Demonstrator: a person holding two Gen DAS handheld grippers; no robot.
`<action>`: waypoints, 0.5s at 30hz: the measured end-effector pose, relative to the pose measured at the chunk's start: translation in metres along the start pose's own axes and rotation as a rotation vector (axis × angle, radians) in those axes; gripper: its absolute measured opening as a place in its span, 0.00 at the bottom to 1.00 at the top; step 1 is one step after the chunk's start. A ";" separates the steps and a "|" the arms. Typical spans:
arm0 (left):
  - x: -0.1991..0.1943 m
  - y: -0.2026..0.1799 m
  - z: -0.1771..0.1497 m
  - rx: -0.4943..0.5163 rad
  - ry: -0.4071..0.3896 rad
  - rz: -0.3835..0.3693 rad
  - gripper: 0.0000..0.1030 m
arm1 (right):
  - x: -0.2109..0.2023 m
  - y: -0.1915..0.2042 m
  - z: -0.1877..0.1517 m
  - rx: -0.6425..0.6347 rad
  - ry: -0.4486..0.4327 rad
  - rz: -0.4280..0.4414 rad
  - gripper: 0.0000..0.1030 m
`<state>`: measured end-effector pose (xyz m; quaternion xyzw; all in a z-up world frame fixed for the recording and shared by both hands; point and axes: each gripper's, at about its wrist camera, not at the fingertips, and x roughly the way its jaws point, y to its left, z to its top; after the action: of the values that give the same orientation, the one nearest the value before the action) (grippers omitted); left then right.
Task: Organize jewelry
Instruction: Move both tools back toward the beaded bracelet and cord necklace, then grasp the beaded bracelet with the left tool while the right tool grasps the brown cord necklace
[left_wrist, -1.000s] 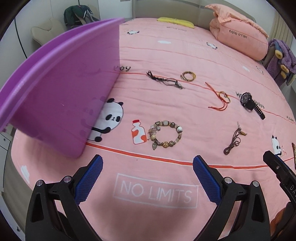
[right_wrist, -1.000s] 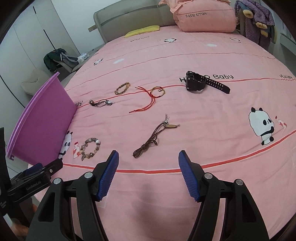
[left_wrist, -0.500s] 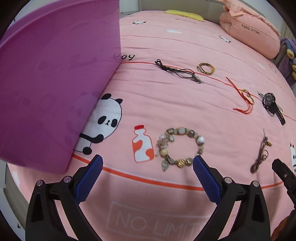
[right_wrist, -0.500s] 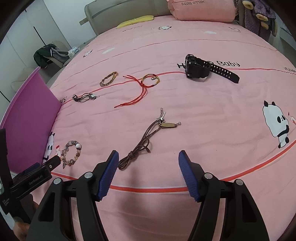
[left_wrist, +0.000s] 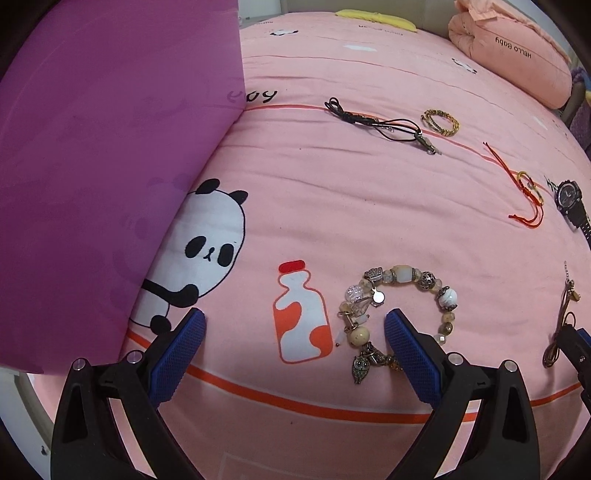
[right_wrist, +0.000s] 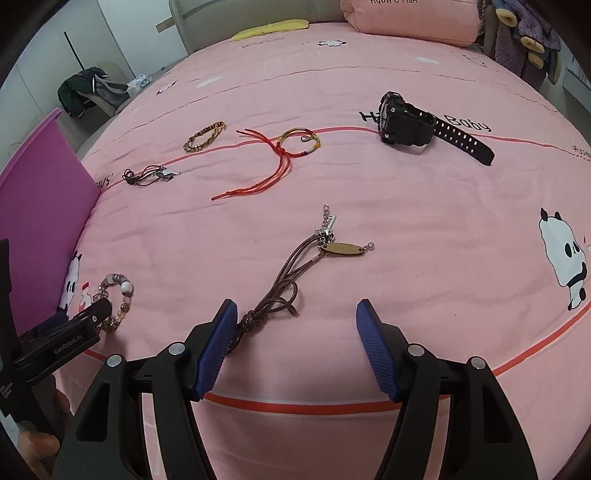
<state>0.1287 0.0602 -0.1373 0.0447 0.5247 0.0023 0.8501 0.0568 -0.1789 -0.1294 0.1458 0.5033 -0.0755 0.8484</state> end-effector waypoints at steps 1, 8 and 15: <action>0.000 -0.001 0.000 0.002 -0.004 0.002 0.93 | 0.001 0.000 0.000 -0.006 -0.003 -0.005 0.62; 0.004 -0.003 0.001 0.001 -0.017 0.008 0.94 | 0.009 0.004 0.001 -0.035 -0.008 -0.043 0.62; 0.006 -0.004 0.000 -0.002 -0.040 0.008 0.93 | 0.015 0.015 -0.003 -0.099 -0.021 -0.113 0.60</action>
<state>0.1310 0.0565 -0.1428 0.0460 0.5072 0.0054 0.8606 0.0656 -0.1638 -0.1418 0.0744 0.5047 -0.0999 0.8543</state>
